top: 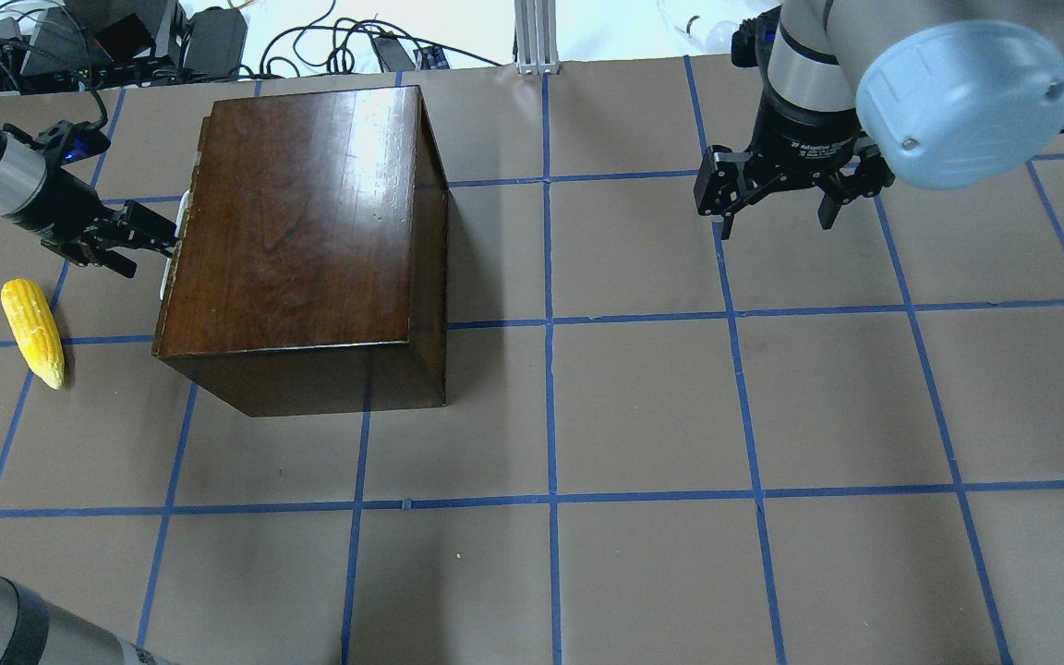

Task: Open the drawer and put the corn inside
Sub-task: 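Pull the drawer outward from the cabinet with the left gripper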

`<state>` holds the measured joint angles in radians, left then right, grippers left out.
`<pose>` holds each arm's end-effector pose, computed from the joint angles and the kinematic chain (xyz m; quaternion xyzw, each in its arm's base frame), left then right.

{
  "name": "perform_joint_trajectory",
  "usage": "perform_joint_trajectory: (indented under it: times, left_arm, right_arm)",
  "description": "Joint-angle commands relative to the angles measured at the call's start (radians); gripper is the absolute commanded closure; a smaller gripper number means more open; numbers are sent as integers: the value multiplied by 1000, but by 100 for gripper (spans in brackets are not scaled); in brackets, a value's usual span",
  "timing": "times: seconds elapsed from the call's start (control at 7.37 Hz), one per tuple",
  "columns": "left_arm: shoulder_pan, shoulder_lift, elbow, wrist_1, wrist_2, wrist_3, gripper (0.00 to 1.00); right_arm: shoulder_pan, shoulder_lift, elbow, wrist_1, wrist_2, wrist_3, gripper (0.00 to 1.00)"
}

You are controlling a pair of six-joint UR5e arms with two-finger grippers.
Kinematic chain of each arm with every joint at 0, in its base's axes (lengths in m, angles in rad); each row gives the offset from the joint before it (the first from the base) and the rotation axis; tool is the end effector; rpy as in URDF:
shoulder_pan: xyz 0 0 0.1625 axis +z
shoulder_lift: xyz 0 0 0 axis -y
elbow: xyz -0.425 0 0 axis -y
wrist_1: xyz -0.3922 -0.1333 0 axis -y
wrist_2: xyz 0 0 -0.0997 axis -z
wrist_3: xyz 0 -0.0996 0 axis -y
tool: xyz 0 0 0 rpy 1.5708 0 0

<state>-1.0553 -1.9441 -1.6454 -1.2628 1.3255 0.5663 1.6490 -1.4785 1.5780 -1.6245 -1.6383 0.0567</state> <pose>0.1557 -0.5942 0.2788 -0.0166 -0.9900 0.0034 0.1403 0.1672 -0.5130 0.4429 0.0115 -0.9991 -0.0206 0.0352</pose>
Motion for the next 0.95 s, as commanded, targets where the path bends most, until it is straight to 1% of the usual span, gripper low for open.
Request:
perform_joint_trajectory:
  times: [0.0,0.27,0.54,0.81]
  left_arm:
    - [0,1,25,2,49,0,0]
    - [3,1,27,2,73,1,0]
    - [41,-6,27,2,73,6,0]
    - [46,-1,29,2,75,7,0]
  right_arm:
    - [0,0,0,0,0,0,0]
    - [0,0,0,0,0,0,0]
    - [0,0,-1,0,0,0,0]
    - [0,1,0,0,0,0,0]
